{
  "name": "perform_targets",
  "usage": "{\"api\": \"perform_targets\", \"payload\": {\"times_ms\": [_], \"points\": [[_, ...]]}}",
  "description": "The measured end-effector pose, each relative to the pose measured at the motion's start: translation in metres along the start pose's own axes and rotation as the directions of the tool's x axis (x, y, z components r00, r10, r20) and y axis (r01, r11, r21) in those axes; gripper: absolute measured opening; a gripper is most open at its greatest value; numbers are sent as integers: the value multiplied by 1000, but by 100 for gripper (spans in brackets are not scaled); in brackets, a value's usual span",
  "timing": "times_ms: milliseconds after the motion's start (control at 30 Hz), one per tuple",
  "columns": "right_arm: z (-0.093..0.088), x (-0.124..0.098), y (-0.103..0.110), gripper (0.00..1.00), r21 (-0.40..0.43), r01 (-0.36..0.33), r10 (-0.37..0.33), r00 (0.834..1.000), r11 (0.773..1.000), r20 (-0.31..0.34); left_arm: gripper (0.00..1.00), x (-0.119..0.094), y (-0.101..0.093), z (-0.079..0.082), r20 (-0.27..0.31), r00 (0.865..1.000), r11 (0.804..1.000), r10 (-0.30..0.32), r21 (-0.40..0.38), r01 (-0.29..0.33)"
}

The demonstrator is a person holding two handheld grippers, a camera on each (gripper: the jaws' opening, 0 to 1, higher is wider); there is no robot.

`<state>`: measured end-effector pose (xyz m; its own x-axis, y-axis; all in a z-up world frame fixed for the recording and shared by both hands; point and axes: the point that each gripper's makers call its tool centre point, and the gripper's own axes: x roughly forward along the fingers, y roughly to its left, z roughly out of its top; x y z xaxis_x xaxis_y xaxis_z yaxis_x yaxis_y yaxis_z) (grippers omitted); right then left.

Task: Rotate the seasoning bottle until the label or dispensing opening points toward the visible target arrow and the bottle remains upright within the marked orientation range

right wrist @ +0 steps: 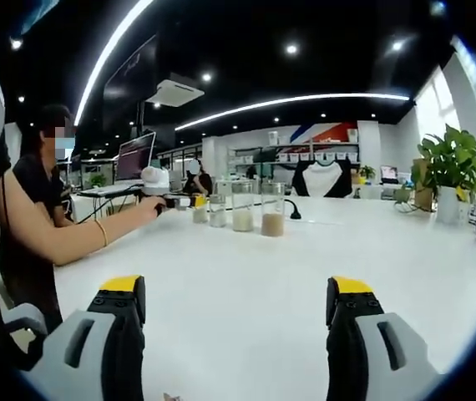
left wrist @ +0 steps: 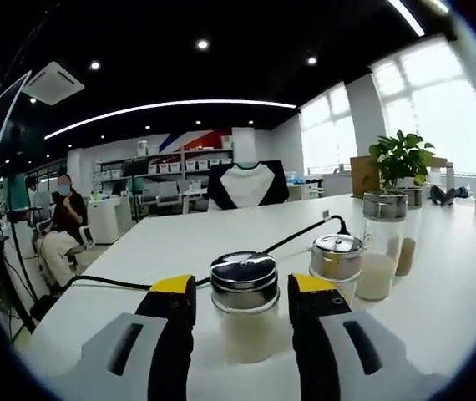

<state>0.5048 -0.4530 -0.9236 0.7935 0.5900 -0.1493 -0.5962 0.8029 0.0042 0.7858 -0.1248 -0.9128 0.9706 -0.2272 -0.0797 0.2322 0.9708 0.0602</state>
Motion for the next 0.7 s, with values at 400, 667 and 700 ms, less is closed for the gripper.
{"api": "perform_targets", "payload": {"times_ms": [400,667,700], "points": [[-4,0,0,90,13,1,0,1000,1000,-8,42,-7,-7,-11,-29,1000,1000,-5,-7,5],[-6,0,-3,90,14,4,-3,1000,1000,-19,36,-2,-8,-8,2,999,999,-34,-23,34],[-5,1,-3,89,15,3,-3,1000,1000,-18,36,-1,-7,-8,3,999,999,-32,-22,32]]}}
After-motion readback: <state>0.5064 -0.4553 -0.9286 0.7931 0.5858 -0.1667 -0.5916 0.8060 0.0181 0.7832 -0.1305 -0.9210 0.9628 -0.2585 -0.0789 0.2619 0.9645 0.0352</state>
